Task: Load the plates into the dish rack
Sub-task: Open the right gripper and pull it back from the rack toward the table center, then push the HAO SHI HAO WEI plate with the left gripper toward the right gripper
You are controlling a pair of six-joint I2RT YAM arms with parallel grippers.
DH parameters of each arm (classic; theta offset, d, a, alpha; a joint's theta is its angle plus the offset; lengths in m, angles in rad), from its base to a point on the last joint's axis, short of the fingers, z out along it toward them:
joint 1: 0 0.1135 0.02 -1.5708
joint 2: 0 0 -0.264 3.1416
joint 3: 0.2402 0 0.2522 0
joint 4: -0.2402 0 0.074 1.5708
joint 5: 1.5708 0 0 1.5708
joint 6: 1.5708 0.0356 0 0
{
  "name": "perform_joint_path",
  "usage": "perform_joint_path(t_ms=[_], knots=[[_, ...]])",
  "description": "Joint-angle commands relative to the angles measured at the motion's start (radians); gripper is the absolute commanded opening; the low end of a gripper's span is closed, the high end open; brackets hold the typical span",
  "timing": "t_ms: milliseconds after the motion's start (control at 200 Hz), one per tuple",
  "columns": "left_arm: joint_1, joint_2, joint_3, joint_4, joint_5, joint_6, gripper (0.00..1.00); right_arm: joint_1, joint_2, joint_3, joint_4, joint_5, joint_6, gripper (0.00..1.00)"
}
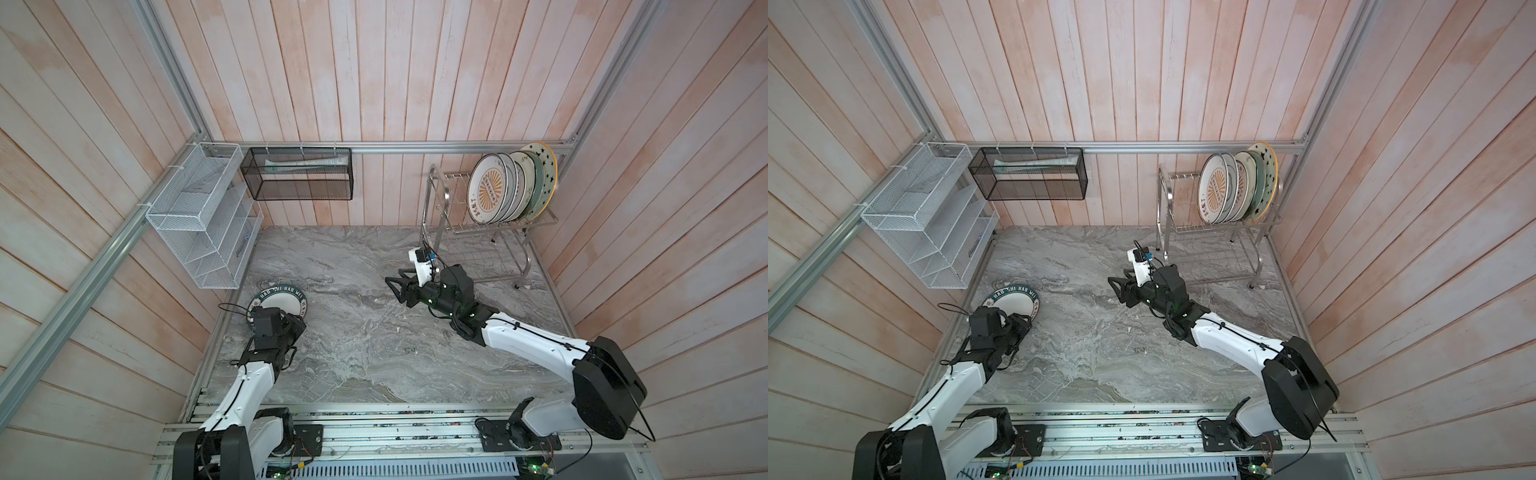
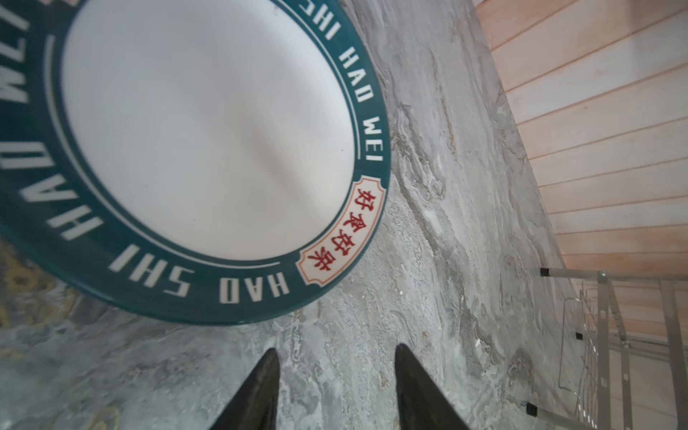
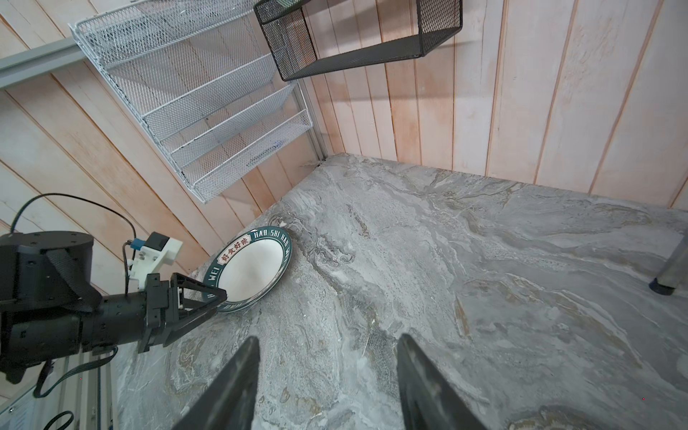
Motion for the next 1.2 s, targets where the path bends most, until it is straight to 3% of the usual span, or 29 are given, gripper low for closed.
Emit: perform_joint_path(t_ms=[0, 255, 545, 1195], knots=[[0.048, -0.047, -0.029, -0.005, 0.017, -0.052, 0.51, 0.005, -0.007, 0.027, -0.008, -0.010, 0.001, 0.59], [0.138, -0.119, -0.080, -0.028, 0.052, -0.077, 0.51, 0.005, -0.010, 0.013, -0.017, 0.000, -0.009, 0.59], [0.208, -0.087, -0.130, 0.036, 0.139, -0.102, 0.51, 0.005, -0.004, 0.005, -0.021, -0.005, -0.004, 0.59], [0.305, 0.027, -0.143, 0.171, 0.170, -0.078, 0.41, 0.005, 0.010, 0.004, -0.023, -0.006, -0.002, 0.58]])
